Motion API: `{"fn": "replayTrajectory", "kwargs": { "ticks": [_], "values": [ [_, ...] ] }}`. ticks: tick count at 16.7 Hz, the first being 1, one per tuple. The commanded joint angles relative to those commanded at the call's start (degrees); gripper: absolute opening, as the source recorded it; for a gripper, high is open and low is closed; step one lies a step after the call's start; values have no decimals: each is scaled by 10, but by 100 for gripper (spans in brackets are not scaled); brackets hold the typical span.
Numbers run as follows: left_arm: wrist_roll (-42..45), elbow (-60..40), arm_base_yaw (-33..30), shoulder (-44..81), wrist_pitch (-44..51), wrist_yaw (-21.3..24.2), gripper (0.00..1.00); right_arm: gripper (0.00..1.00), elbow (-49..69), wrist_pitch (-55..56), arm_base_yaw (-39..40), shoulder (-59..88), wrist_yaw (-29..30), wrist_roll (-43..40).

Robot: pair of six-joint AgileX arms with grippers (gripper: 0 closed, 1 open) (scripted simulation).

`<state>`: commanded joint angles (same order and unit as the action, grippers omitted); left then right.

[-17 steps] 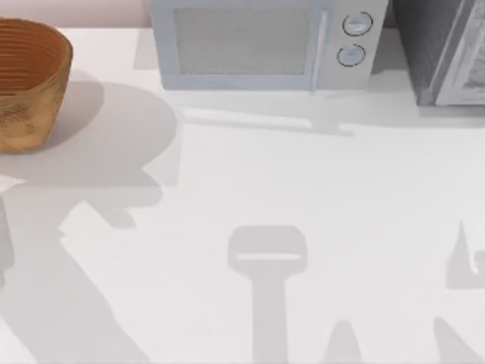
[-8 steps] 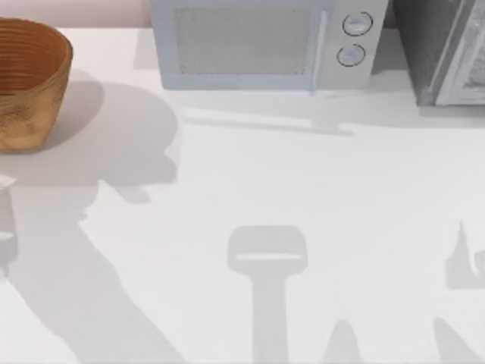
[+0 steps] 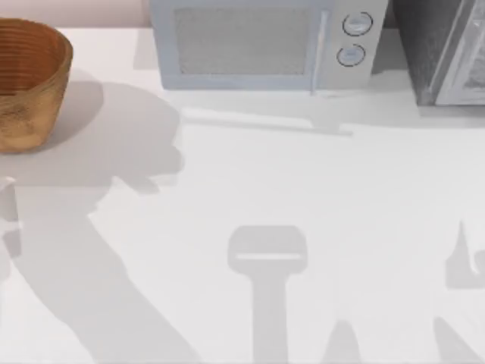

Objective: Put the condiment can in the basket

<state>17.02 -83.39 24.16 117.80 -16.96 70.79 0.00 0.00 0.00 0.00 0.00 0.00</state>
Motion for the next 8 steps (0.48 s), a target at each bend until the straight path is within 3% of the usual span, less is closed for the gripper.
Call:
{"fn": "replayTrajectory", "kwargs": {
  "ticks": [8],
  "values": [
    [0, 0, 0, 0, 0, 0, 68, 100, 0, 0, 0, 0, 0, 0]
  ]
}}
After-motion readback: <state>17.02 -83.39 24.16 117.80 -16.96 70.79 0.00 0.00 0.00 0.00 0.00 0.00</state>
